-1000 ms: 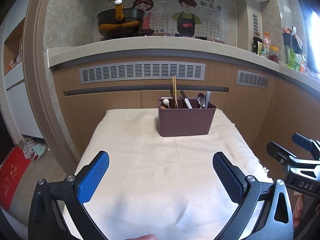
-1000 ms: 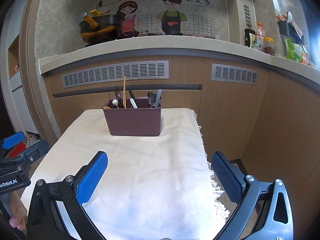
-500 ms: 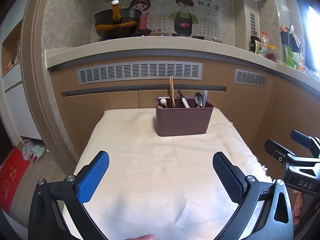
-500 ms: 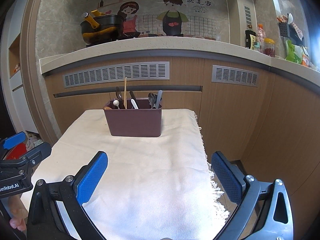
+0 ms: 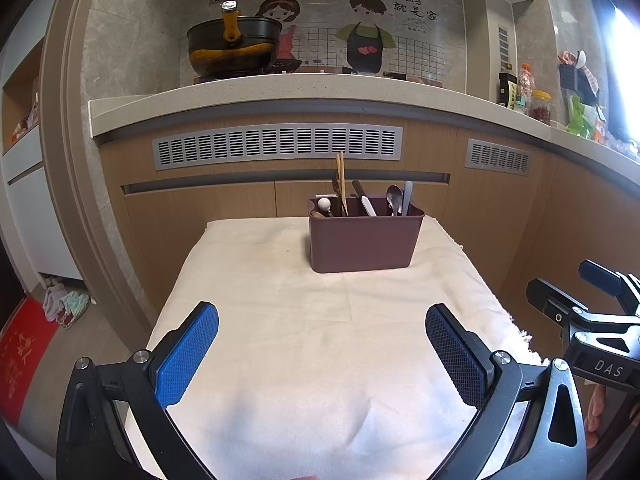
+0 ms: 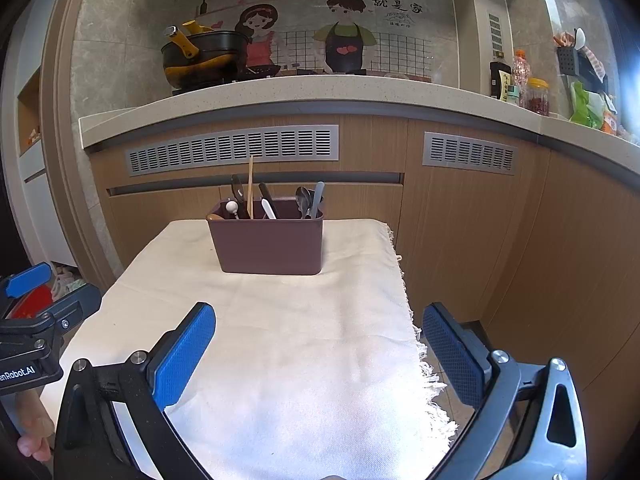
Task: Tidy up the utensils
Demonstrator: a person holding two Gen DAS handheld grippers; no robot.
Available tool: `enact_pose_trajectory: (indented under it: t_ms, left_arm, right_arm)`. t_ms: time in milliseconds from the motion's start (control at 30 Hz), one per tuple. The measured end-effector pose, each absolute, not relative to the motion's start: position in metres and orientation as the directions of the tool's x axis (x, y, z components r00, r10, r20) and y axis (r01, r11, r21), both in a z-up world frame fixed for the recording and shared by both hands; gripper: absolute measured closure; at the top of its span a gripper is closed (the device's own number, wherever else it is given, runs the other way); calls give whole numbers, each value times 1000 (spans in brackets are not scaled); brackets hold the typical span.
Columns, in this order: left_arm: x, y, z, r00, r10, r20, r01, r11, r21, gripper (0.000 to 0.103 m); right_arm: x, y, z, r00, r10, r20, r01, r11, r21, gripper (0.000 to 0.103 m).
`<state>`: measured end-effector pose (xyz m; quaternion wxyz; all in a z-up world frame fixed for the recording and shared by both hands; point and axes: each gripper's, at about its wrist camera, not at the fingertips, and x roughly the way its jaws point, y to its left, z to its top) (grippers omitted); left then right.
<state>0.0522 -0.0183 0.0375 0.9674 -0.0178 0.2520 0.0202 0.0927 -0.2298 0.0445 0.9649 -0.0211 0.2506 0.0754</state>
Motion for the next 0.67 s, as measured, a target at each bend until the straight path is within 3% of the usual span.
enact_pose_trajectory:
  t_ms: [667]
  left_arm:
    - [54,-18,39,872,25,-489,-44,999,-27,0]
  right_arm:
    - [93,-235,46,864,133,-486,-154,988,-2,0]
